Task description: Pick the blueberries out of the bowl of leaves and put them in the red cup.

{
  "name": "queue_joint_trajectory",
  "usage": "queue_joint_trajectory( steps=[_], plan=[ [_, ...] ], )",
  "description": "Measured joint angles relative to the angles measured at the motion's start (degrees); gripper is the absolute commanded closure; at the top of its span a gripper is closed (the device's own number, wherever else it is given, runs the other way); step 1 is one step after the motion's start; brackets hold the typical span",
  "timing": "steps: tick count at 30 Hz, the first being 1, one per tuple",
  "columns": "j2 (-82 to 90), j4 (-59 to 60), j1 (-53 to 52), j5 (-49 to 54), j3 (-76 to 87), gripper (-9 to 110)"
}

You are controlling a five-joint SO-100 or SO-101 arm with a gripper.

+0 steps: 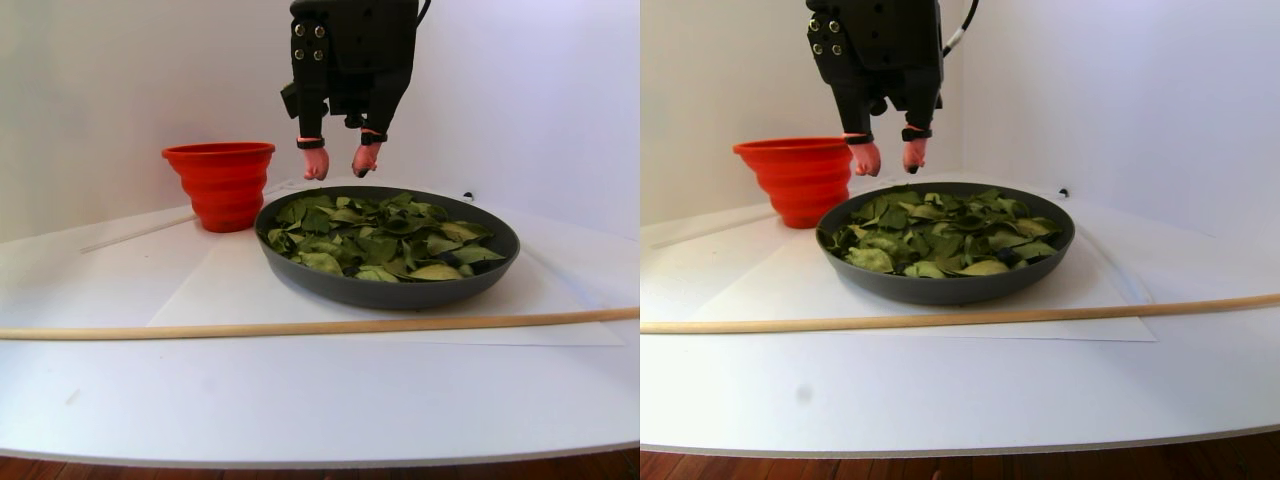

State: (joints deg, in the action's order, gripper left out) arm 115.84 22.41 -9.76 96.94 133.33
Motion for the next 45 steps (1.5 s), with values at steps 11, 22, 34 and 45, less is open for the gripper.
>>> queue_joint_trajectory(
  steps=[11,22,34,45],
  plan=[
    [0.0,-0.09,-0.7,0.0,0.44,85],
    [-2.11,-4.31,-1.67,0.0,3.25,85],
    [-6.86,-8.35,-2.55,-0.18,3.69,85],
    [-11.78,-11.69,-2.64,-1.32,3.6,85]
  ],
)
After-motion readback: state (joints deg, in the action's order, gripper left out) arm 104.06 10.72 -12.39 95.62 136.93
